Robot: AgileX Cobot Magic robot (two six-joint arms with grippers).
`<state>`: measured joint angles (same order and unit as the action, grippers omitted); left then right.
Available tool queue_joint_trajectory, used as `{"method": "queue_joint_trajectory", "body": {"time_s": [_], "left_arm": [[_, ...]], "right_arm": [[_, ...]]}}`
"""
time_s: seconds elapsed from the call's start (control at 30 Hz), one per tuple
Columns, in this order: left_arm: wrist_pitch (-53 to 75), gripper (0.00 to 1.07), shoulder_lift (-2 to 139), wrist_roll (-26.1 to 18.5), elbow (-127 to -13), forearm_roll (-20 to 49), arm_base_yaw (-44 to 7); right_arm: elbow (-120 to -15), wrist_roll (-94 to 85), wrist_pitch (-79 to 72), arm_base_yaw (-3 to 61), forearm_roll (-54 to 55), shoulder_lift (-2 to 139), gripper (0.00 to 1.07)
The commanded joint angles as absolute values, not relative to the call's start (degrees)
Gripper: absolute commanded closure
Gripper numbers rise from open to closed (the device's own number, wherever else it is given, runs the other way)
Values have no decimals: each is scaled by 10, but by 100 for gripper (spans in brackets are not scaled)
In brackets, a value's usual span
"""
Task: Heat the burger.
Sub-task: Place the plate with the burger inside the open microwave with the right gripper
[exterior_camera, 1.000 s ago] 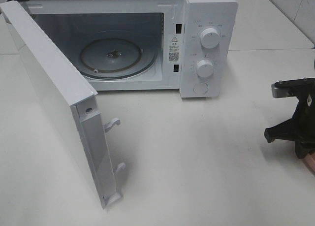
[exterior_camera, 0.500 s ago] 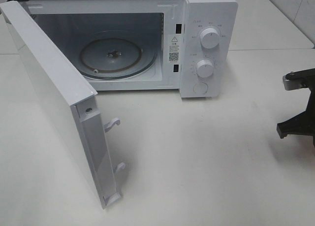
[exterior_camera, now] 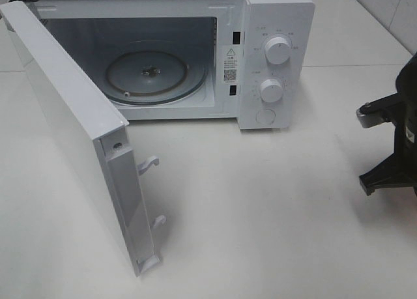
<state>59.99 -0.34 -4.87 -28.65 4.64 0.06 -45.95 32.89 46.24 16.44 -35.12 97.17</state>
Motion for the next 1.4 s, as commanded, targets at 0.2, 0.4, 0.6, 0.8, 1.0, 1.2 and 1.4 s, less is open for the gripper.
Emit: {"method": "queue_joint_trajectory", "body": {"time_s": [0.2,0.4,0.6,0.8,1.0,1.2,1.4], "left_arm": [[594,7,-17,-46,-284,49,-2],[594,7,-17,-46,-284,49,-2],[594,7,-17,-46,-284,49,-2],[594,7,-17,-46,-284,49,-2],[594,7,-17,-46,-284,49,-2],[594,7,-17,-46,-284,49,-2],[594,7,-17,-46,-284,49,-2]], "right_arm": [[-459,329,524,203,-374,965,107],[-425,323,524,206,-372,932,107],[-398,327,528,235,-372,892,107],[-372,332,539,278,-372,863,107],[-355,340,540,316,-372,845,107],[-341,341,540,356,-374,825,107],[-330,341,546,414,-375,800,106]]}}
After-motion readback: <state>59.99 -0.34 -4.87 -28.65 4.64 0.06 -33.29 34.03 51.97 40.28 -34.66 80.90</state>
